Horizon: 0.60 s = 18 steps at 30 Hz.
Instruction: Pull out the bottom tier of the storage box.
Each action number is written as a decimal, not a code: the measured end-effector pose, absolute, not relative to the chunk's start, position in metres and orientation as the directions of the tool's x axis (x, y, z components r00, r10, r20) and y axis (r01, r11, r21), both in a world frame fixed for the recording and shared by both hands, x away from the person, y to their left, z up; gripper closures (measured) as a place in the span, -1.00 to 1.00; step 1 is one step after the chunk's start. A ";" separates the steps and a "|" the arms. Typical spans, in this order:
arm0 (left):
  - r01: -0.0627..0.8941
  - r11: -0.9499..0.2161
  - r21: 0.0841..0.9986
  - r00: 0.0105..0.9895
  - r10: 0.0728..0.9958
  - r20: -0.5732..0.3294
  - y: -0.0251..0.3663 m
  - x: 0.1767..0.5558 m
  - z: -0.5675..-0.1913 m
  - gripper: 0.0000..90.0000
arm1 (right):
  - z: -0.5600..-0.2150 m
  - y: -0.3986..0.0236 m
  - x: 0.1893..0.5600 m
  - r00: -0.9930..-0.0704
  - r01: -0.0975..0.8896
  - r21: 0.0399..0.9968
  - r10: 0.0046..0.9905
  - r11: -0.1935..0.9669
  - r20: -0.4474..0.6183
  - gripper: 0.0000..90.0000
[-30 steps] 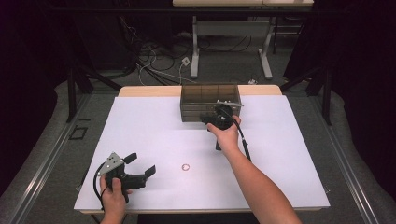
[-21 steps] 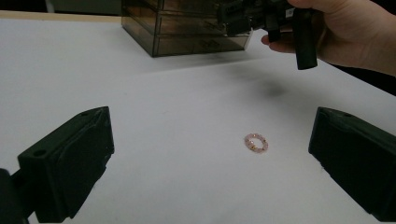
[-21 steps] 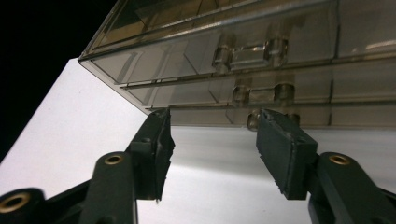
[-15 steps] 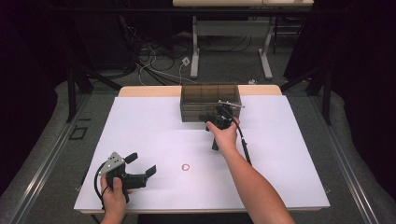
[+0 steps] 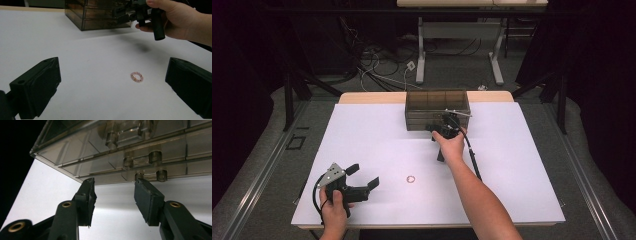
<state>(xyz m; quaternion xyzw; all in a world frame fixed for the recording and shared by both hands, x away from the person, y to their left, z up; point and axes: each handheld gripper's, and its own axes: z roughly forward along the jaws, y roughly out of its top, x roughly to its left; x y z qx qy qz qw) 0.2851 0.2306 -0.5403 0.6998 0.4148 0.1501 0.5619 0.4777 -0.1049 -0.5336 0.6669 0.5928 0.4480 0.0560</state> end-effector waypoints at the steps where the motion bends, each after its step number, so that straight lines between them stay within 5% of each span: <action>1: 0.413 -0.024 0.910 0.611 0.748 -0.258 0.230 0.285 -0.540 -0.99 | -0.534 -0.105 0.478 -0.104 0.740 0.606 0.841 -0.291 0.531 0.15; 18: 0.414 -0.032 0.910 0.616 0.745 -0.255 0.230 0.285 -0.540 -0.99 | -0.545 -0.103 0.481 -0.094 0.756 0.591 0.847 -0.281 0.523 0.29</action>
